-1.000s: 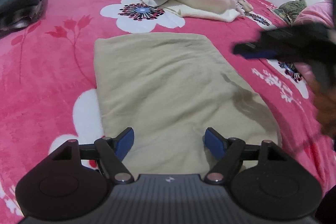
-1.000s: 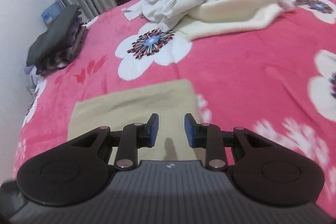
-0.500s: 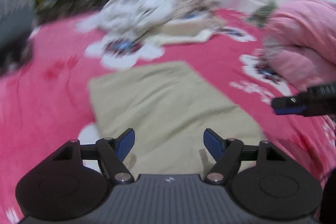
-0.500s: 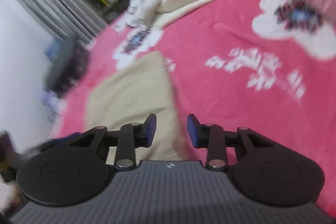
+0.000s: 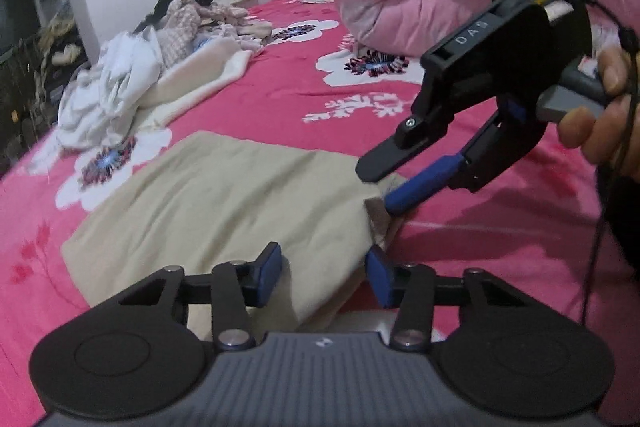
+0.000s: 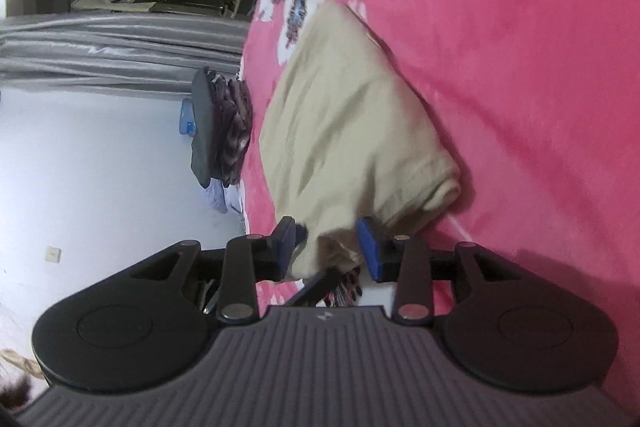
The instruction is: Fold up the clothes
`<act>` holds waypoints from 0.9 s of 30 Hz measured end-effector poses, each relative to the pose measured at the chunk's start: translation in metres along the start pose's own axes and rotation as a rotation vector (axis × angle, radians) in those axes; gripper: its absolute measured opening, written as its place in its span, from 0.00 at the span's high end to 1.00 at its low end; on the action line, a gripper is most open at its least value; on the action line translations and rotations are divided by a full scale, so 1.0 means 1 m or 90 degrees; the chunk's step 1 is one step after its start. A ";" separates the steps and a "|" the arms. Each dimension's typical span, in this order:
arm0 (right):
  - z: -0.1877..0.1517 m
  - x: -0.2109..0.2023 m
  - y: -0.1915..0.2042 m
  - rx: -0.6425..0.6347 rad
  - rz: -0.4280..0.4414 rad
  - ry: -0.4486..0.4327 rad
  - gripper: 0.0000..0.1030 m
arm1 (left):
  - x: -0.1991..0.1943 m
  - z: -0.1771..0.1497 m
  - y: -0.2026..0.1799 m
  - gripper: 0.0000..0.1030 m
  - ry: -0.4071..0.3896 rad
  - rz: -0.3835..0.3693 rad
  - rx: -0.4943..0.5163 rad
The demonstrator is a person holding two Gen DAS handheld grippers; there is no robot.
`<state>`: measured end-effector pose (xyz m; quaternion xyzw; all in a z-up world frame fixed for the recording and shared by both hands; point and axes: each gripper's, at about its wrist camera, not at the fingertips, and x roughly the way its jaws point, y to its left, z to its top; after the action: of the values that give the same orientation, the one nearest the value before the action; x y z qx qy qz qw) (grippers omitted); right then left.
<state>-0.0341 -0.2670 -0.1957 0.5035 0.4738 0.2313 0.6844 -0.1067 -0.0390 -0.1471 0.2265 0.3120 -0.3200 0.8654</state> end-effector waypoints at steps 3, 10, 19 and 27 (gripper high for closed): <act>-0.001 0.005 -0.005 0.022 0.006 0.006 0.65 | 0.006 0.001 -0.008 0.76 -0.002 0.044 0.048; -0.002 0.000 -0.010 0.055 0.050 -0.010 0.65 | 0.005 0.000 -0.016 0.94 -0.031 0.083 0.077; -0.023 0.017 0.038 -0.220 -0.105 -0.009 0.74 | 0.001 -0.001 -0.024 0.96 -0.061 0.116 0.098; -0.067 0.029 0.070 -0.516 -0.246 -0.110 0.84 | -0.005 -0.005 -0.022 0.97 -0.069 0.121 0.085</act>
<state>-0.0691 -0.1853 -0.1470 0.1147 0.3715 0.2232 0.8939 -0.1273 -0.0494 -0.1509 0.2945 0.2194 -0.2682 0.8906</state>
